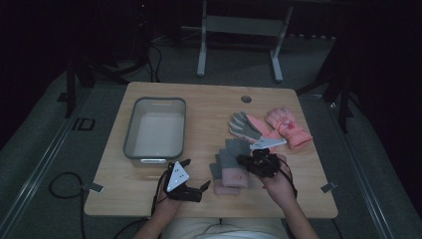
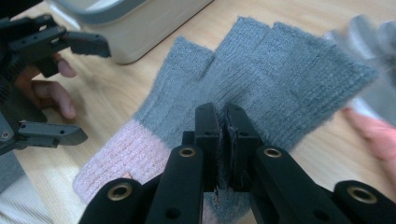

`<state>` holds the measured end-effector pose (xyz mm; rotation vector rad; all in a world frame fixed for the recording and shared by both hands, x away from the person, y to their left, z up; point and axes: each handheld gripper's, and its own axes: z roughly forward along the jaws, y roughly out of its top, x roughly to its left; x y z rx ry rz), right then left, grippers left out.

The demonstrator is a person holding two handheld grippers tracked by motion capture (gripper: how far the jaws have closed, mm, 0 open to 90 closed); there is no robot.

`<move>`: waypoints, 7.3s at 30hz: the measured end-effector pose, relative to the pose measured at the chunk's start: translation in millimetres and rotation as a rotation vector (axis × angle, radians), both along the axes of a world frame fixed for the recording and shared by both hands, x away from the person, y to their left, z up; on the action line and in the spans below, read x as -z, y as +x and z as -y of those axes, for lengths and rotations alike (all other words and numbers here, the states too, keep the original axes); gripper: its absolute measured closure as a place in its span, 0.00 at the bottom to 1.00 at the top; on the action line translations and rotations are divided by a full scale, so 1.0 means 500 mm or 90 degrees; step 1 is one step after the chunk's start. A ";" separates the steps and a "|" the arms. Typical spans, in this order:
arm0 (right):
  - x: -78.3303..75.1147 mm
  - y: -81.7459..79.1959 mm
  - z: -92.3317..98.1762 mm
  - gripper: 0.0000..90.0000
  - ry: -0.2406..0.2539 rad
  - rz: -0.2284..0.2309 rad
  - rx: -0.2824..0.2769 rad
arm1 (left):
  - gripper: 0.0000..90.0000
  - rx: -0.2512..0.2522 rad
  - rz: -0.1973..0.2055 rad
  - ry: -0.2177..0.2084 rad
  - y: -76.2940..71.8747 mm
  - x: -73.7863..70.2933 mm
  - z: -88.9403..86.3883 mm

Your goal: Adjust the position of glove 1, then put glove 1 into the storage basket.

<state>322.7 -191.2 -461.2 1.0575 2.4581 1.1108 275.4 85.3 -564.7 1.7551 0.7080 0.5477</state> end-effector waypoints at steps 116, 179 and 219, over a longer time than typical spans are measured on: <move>0.066 0.135 -0.028 0.80 0.069 -0.068 -0.015 | 0.77 0.255 -0.044 0.332 0.059 -0.129 0.110; -0.012 0.318 -0.466 0.80 0.083 -0.070 -0.085 | 0.77 0.163 -0.181 0.426 0.240 -0.216 -0.271; -0.055 0.273 -0.316 0.68 0.091 -0.011 -0.111 | 0.15 0.108 -0.219 0.336 0.280 -0.212 -0.241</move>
